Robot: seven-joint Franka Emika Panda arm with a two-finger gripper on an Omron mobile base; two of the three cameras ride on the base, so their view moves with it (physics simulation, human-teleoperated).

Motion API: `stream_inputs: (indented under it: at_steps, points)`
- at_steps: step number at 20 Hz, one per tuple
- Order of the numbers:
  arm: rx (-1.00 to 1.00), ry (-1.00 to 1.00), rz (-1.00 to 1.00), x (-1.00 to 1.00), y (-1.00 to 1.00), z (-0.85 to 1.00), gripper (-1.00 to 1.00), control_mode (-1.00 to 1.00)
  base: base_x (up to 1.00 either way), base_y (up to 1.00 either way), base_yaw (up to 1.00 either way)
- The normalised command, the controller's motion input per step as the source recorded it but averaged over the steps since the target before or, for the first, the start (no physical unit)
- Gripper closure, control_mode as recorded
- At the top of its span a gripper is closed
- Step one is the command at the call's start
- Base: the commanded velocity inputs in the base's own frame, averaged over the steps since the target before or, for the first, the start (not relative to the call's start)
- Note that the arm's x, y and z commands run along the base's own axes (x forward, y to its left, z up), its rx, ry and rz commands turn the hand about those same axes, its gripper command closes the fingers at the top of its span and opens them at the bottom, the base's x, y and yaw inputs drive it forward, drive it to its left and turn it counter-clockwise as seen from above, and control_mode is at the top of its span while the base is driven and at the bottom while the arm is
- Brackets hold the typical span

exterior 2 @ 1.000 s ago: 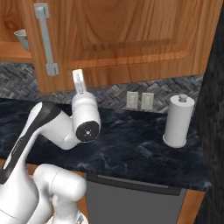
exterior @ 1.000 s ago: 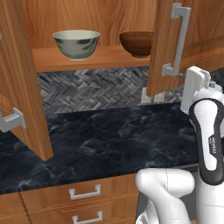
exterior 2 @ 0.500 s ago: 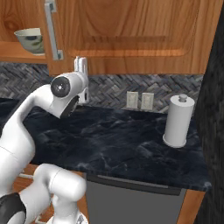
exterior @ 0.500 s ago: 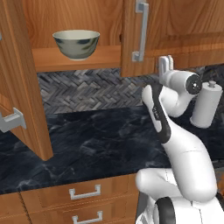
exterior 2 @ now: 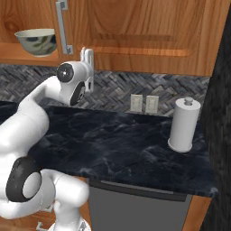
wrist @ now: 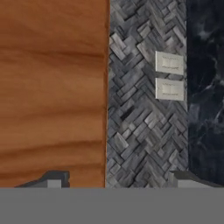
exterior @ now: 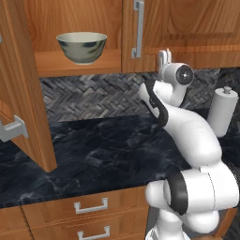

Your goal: Open the cabinet. Pick the bowls from the counter and place them in the cabinet. Then close the cabinet.

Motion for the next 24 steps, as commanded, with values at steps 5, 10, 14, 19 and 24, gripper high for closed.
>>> stream_inputs:
  at_steps: [5,10,14,19,24]
  points:
    - [0.0,-0.19,0.01,0.67,0.0,-0.4,-1.0,-1.0,0.0,0.0,0.0]
    - [0.0,0.13,-0.04,0.05,0.0,0.03,-1.0,-1.0,0.0,0.0,0.0]
    - [0.0,0.28,-0.1,-0.61,0.01,0.07,-1.0,-1.0,0.0,0.0,0.0]
    - [0.0,0.08,-0.03,-0.67,0.05,0.29,-1.0,-1.0,0.0,0.0,0.0]
    - [0.0,0.0,0.0,-0.72,0.07,0.21,-1.0,-1.0,0.0,0.0,0.0]
